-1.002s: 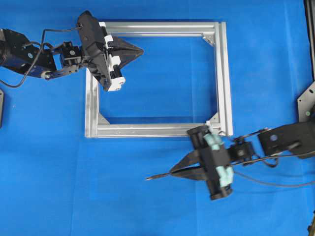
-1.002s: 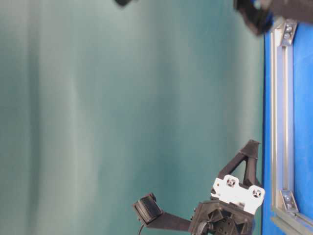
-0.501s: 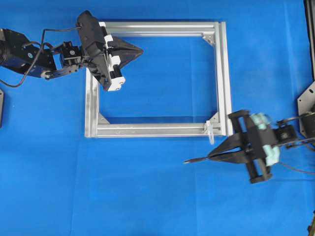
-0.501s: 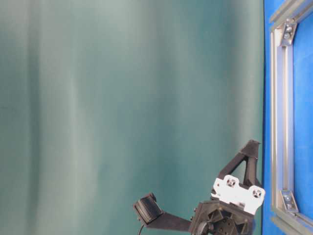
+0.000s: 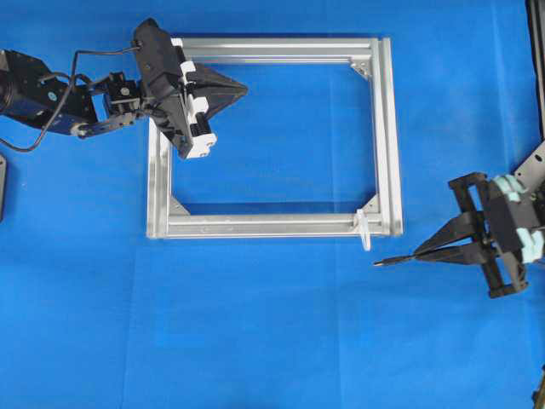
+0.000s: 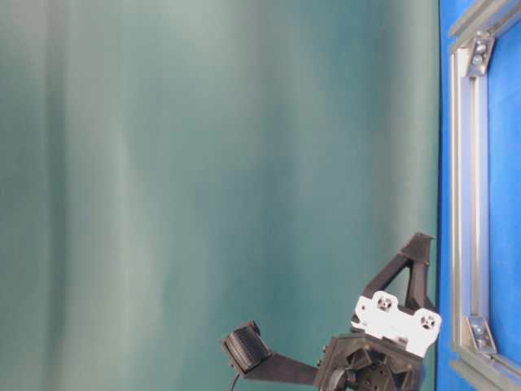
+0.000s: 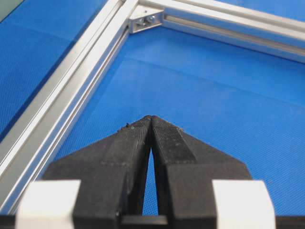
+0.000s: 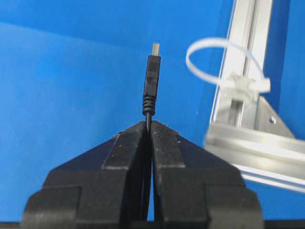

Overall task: Insert the wire through the string loop located on the right side.
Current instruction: 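Lift the cable with the right gripper and carry it toward the white zip-tie loop, then push the USB plug through the white zip-tie loop with the right gripper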

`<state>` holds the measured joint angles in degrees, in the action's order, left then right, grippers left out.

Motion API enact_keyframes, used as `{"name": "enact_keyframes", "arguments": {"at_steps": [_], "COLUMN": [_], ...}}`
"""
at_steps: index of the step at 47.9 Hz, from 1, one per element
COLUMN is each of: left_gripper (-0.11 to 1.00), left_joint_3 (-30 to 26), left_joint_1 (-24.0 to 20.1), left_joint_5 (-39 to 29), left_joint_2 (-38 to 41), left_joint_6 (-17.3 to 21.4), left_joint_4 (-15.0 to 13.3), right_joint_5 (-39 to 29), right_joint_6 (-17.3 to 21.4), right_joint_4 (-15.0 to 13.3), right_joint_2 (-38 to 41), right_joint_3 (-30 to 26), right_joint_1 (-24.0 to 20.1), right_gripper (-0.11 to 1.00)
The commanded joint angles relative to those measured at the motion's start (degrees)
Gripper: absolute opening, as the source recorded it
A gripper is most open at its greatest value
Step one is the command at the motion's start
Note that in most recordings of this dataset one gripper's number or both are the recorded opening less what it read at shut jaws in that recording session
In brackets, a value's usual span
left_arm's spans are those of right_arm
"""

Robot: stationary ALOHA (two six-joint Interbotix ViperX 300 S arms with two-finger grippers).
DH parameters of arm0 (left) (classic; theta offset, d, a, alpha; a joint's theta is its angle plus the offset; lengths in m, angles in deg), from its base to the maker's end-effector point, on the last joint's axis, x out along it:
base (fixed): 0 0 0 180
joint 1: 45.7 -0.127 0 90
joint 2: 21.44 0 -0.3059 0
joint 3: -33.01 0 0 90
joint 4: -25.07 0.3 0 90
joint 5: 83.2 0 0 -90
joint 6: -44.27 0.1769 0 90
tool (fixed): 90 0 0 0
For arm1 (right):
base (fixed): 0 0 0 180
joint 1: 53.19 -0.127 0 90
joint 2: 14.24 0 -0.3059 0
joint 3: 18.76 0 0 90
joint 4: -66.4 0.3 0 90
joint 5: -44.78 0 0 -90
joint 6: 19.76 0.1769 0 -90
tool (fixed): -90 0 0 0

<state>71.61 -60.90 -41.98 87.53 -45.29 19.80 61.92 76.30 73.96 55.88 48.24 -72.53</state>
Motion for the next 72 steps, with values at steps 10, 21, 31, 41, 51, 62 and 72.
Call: {"name": "enact_keyframes", "arguments": {"at_steps": [10, 21, 31, 41, 51, 62, 72], "left_gripper": [0.0, 0.0, 0.0, 0.0, 0.0, 0.0, 0.0], "left_joint_3": [-0.44, -0.44, -0.44, -0.44, -0.44, -0.44, -0.44], "left_joint_1": [0.09, 0.09, 0.18, 0.18, 0.09, 0.09, 0.18], "left_joint_5": [0.35, 0.35, 0.35, 0.35, 0.35, 0.35, 0.35], "left_joint_2": [-1.76, -1.76, -1.76, -1.76, -1.76, -1.76, -1.76], "left_joint_6": [-0.09, -0.09, -0.09, -0.09, -0.09, -0.09, -0.09], "left_joint_4": [0.18, 0.18, 0.09, 0.18, 0.18, 0.18, 0.09], "right_joint_5": [0.0, 0.0, 0.18, -0.09, -0.09, 0.0, 0.0], "right_joint_6": [0.09, 0.09, 0.0, -0.18, -0.26, -0.26, -0.26], "right_joint_4": [0.18, 0.18, 0.18, 0.09, 0.09, 0.0, 0.0], "right_joint_2": [-2.55, -2.37, -2.37, -2.29, -2.2, -2.2, -2.2], "right_joint_3": [1.49, 1.49, 1.49, 1.67, 1.67, 1.76, 1.67], "right_joint_1": [0.97, 1.05, 3.87, 8.17, 8.44, 8.44, 8.44], "right_gripper": [-0.04, -0.04, -0.04, -0.04, -0.04, -0.04, -0.04]}}
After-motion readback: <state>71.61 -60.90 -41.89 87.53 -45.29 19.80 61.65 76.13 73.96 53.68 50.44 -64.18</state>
